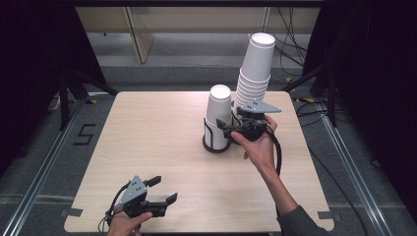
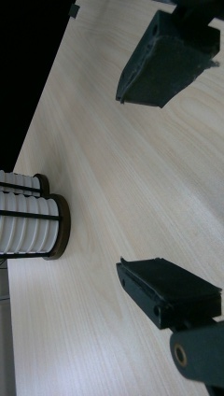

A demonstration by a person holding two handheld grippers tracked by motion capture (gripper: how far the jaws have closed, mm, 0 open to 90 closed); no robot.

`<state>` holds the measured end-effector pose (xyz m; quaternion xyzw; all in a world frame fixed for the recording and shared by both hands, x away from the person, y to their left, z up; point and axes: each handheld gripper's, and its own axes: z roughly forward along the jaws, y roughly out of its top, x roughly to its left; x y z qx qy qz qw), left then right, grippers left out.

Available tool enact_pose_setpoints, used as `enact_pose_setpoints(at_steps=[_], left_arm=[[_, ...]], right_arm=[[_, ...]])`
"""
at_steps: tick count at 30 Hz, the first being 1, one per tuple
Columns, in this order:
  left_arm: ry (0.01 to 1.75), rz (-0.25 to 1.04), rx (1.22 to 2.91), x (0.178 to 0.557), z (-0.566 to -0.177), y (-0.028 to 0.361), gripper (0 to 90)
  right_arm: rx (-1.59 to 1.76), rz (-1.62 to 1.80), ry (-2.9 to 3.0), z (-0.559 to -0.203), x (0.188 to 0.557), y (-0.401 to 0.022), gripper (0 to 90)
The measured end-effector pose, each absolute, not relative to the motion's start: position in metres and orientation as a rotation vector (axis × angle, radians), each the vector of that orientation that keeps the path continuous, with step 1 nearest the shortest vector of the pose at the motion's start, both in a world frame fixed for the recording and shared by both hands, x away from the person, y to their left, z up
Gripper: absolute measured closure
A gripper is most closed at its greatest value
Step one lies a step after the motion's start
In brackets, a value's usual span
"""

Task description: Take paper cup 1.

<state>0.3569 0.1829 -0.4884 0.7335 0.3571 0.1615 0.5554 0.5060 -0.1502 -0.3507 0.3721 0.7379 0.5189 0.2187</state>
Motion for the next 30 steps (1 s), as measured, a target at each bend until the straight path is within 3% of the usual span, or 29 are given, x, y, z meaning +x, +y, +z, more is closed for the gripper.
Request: enact_pose_setpoints(at_steps=[30], left_arm=[[0.839,0.377,1.747,0.357,-0.490,0.182,14.4]], right_arm=[[1.158,1.303,1.987,-0.352,0.552,-0.112,15.8]])
